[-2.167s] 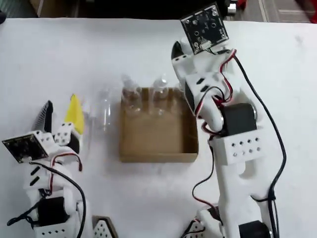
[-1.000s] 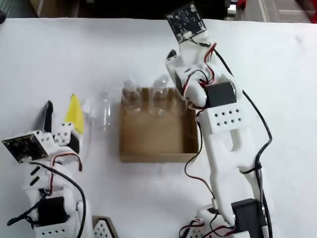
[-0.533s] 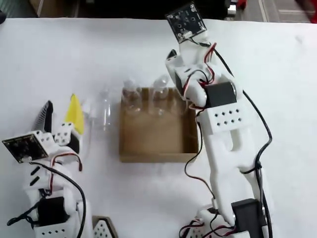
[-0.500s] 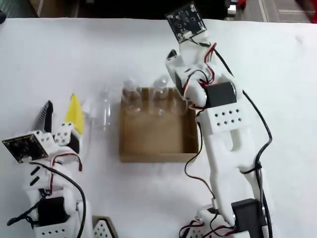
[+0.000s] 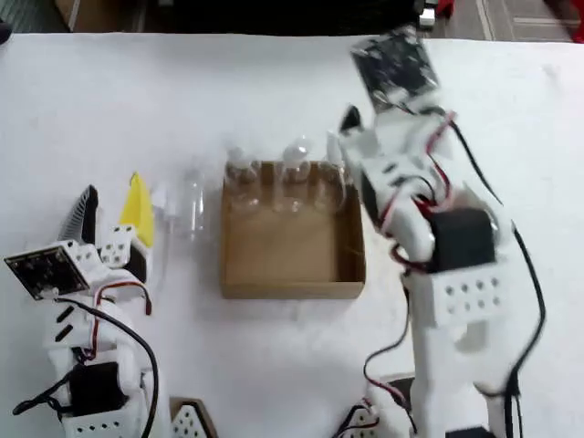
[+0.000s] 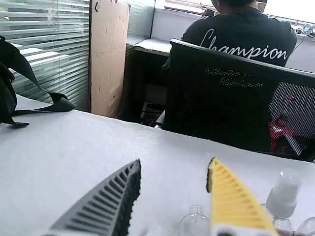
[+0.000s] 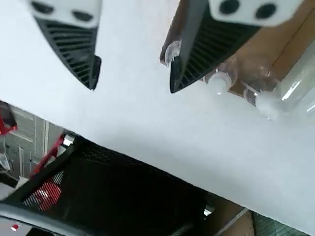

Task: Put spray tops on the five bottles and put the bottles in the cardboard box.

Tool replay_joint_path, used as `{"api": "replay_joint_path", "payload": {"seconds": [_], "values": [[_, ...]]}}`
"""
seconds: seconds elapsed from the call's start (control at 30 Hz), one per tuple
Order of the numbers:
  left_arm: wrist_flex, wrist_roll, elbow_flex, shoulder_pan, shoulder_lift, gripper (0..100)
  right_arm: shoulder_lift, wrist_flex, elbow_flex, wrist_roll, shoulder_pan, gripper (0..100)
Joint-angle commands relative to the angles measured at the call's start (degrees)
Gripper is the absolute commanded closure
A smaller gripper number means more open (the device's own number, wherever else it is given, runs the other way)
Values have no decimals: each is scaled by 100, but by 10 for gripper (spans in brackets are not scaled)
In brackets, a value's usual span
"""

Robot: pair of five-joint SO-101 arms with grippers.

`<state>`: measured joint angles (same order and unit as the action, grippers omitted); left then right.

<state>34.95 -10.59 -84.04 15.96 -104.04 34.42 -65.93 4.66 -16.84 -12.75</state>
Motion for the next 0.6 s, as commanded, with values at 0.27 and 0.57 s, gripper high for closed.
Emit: {"api": "replay_joint_path", "payload": {"seconds": [0.27,0.57], "values": [[26,-26,18,66,-57,904,2703,382,3156,888,1543,989],[35,-26,18,418,-57,970,4532,2000,6549,923,1525,982]]}}
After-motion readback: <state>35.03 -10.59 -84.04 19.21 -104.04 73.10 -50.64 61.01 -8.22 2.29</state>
